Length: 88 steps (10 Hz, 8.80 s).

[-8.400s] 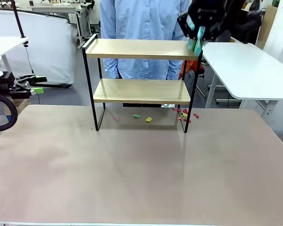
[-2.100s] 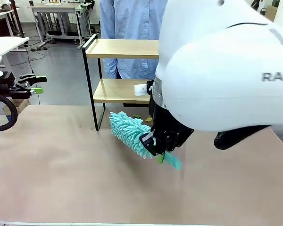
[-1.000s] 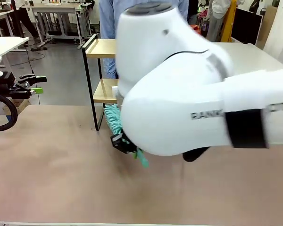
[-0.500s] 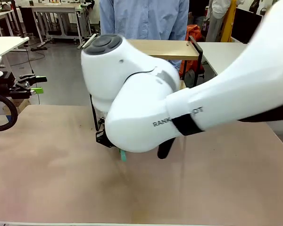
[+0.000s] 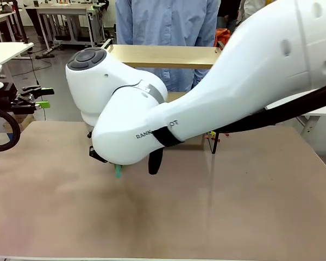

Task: Clean the shelf.
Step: Clean the specific section of the Shelf indicated by the human with the Duster, then hand the Duster back to the human.

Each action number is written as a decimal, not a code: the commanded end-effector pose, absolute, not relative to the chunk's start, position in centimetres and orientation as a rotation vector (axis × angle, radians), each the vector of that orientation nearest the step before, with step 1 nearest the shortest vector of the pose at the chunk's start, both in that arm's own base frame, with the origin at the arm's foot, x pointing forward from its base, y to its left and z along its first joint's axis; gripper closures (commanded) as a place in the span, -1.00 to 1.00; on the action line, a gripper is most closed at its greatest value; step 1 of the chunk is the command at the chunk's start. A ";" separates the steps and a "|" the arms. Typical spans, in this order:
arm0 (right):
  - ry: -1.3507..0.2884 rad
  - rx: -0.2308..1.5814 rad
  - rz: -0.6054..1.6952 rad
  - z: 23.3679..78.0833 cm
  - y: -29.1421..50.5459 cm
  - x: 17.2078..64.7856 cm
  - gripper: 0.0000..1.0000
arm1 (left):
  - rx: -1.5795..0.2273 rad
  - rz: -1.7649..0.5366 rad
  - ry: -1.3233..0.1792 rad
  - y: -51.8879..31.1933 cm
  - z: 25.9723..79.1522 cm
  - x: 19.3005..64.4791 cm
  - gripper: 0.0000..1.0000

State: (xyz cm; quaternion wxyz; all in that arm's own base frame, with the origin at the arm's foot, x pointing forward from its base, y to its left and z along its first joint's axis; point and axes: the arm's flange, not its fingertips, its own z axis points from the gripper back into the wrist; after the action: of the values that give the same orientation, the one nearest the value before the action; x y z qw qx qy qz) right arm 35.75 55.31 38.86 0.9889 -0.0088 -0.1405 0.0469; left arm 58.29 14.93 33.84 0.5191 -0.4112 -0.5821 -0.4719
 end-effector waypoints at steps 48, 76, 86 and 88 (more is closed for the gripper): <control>0.045 -0.104 0.709 49.8 20.4 32.6 0.74 | -0.984 -1.139 -1.396 14.8 34.2 58.1 -1.00; 0.001 -0.060 0.974 58.0 14.2 24.0 0.74 | -1.015 -1.095 -1.454 16.7 36.1 56.6 -1.00; -0.363 0.428 1.579 54.2 8.2 37.3 0.74 | -0.864 -0.987 -1.323 2.0 43.8 35.8 -1.00; -0.398 0.367 1.591 52.9 6.6 38.3 0.74 | -0.876 -1.029 -1.277 0.5 44.7 33.5 -1.00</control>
State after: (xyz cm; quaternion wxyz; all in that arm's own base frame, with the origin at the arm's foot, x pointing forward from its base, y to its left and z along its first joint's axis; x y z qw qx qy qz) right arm 37.50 6.89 52.88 0.6722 0.1732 -0.1532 0.7034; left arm 36.56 1.67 44.32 0.5920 -0.3707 -0.5633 -0.4413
